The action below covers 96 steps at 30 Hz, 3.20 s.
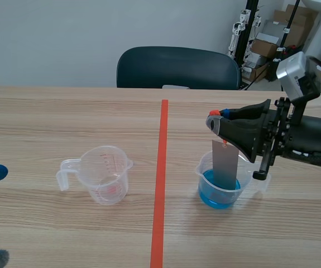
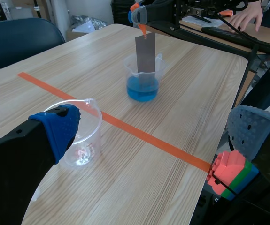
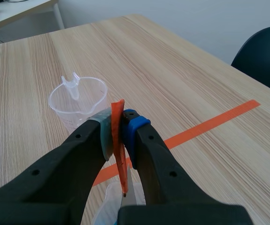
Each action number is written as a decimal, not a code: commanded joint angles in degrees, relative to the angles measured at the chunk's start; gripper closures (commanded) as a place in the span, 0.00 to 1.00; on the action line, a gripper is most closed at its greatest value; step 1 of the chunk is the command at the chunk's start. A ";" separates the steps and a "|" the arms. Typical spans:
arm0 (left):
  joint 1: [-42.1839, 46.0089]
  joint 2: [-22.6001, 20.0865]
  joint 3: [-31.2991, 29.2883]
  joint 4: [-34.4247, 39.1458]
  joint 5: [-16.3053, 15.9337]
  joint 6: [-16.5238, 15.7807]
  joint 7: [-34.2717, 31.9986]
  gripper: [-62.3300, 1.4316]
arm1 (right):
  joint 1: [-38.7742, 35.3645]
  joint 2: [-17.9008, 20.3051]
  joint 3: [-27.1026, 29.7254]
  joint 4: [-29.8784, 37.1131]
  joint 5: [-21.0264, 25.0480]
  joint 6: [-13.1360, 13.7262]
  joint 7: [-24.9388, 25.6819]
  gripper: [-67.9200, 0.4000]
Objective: Do the redox reaction experiment. raise the plate out of the solution
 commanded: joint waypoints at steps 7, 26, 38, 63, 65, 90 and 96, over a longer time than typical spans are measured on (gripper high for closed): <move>-0.02 0.11 -0.74 1.03 -0.42 -0.22 -1.16 0.00 | -0.11 0.79 0.44 0.09 -0.24 0.68 0.61 1.00; -0.02 0.11 -0.74 1.03 -0.42 -0.22 -1.18 0.00 | -0.11 0.79 0.44 0.09 -0.24 0.68 0.59 1.00; -0.02 0.11 -0.74 1.03 -0.42 -0.24 -1.18 0.00 | -0.07 1.73 0.44 0.26 -0.20 0.68 3.19 1.00; -5.35 3.61 -0.68 1.16 -0.39 -0.83 0.37 0.45 | 0.09 6.84 2.64 8.26 0.48 0.68 4.72 1.00; -7.04 4.94 -0.61 1.16 -0.39 -1.01 1.97 0.53 | 0.09 6.84 3.19 8.26 0.61 0.68 4.68 1.00; -27.74 16.44 16.24 1.16 -0.20 -1.73 18.86 0.94 | 0.09 9.73 7.15 15.15 1.99 0.68 4.68 1.00; -31.15 18.97 17.66 1.16 -0.20 -1.55 21.33 0.94 | 0.11 11.45 7.96 16.79 4.26 0.68 4.68 1.00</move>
